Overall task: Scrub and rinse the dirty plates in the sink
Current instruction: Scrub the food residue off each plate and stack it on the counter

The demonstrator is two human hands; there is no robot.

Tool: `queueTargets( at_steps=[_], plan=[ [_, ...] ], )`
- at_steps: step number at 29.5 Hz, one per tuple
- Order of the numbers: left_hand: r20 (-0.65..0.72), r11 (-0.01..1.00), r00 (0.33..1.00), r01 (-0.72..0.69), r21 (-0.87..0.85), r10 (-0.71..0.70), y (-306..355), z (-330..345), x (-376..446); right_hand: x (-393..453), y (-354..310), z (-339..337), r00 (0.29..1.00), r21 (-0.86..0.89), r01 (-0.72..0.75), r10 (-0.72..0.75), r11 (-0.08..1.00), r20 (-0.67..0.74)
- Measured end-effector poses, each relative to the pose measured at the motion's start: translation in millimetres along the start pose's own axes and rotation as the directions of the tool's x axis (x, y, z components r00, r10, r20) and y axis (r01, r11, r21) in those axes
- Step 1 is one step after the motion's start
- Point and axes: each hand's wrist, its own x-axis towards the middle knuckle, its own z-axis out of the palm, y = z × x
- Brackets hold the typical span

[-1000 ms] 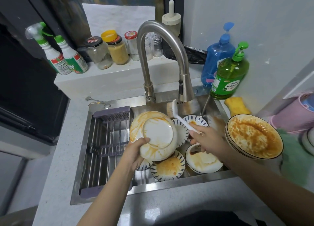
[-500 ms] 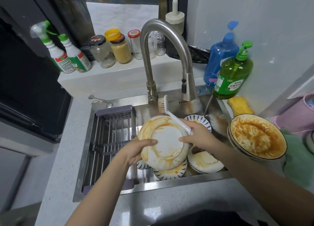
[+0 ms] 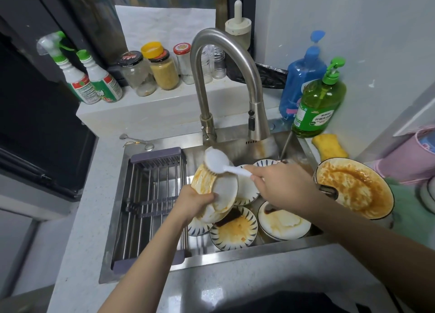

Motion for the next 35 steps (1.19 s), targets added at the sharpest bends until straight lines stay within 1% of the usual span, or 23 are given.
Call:
queueTargets(
  at_steps=[1,2,3,5,6,7,10,11,12,14,15,16,19,20,23,25,28,30,32,34,35],
  plan=[
    [0.001,1.0,1.0,-0.011,0.017,0.011,0,0,0,-3,-5,-2,0.999,0.003,0.036,-0.036,0.999,0.002],
    [0.001,0.999,1.0,-0.024,0.042,0.024,1,0,0,-1,-6,-3,0.999,-0.023,0.043,-0.043,0.999,0.002],
    [0.004,0.997,0.999,-0.041,0.071,0.04,1,0,-1,4,-3,-3,1.0,-0.059,0.011,-0.011,0.998,0.002],
    [0.013,0.989,0.997,-0.072,0.129,0.071,-2,0,-2,12,7,-6,0.995,-0.11,-0.094,0.097,0.99,0.023],
    [0.016,0.984,0.996,-0.085,0.158,0.083,-3,0,-3,12,8,-6,0.993,-0.12,-0.105,0.109,0.987,0.033],
    [0.017,0.979,0.996,-0.094,0.179,0.093,-4,-1,-3,10,5,-6,0.996,-0.107,-0.083,0.087,0.991,0.035],
    [0.02,0.975,0.994,-0.11,0.193,0.108,-6,-3,-1,-3,-9,-5,0.997,-0.059,0.071,-0.07,0.996,0.02],
    [0.022,0.975,0.994,-0.111,0.194,0.109,-6,-4,-2,-2,-8,-5,0.998,-0.063,0.068,-0.067,0.996,0.015],
    [0.021,0.977,0.994,-0.114,0.182,0.112,-6,-5,-3,2,-3,-4,1.0,-0.064,0.021,-0.019,0.998,0.024],
    [0.015,0.987,0.994,-0.106,0.124,0.105,-5,-8,-7,10,7,-4,0.993,-0.032,-0.093,0.095,0.995,0.063],
    [0.017,0.993,0.996,-0.088,0.082,0.087,-6,-9,-8,10,9,-2,0.991,-0.018,-0.113,0.114,0.993,0.07],
    [0.021,0.997,0.997,-0.073,0.035,0.072,-5,-10,-9,9,8,-1,0.992,0.01,-0.111,0.11,0.994,0.064],
    [0.046,0.992,0.999,-0.018,-0.124,0.024,-4,-12,-9,6,0,4,1.0,0.061,-0.021,0.02,0.998,0.021],
    [0.042,0.983,0.999,0.005,-0.183,0.003,-5,-13,-9,7,3,6,0.999,0.062,-0.036,0.034,0.997,0.035],
    [0.039,0.939,0.998,0.05,-0.341,-0.039,-7,-14,-12,6,19,13,0.971,0.118,-0.19,0.169,0.975,0.167],
    [0.053,0.922,0.997,0.075,-0.38,-0.059,-6,-17,-13,4,22,13,0.963,0.165,-0.207,0.171,0.964,0.208],
    [0.082,0.907,0.995,0.092,-0.412,-0.063,-7,-15,-14,7,13,4,0.987,0.193,-0.12,0.096,0.974,0.132],
    [0.077,0.882,0.995,0.09,-0.463,-0.062,-6,-13,-14,12,14,2,0.987,0.193,-0.131,0.109,0.973,0.117],
    [0.073,0.851,0.996,0.083,-0.519,-0.053,-6,-16,-13,11,22,4,0.97,0.182,-0.186,0.151,0.966,0.191],
    [0.077,0.819,0.996,0.08,-0.569,-0.044,-6,-23,-12,8,29,7,0.951,0.16,-0.192,0.144,0.968,0.273],
    [0.083,0.812,0.996,0.081,-0.577,-0.04,-6,-25,-12,9,30,6,0.949,0.171,-0.188,0.133,0.967,0.287]
  ],
)
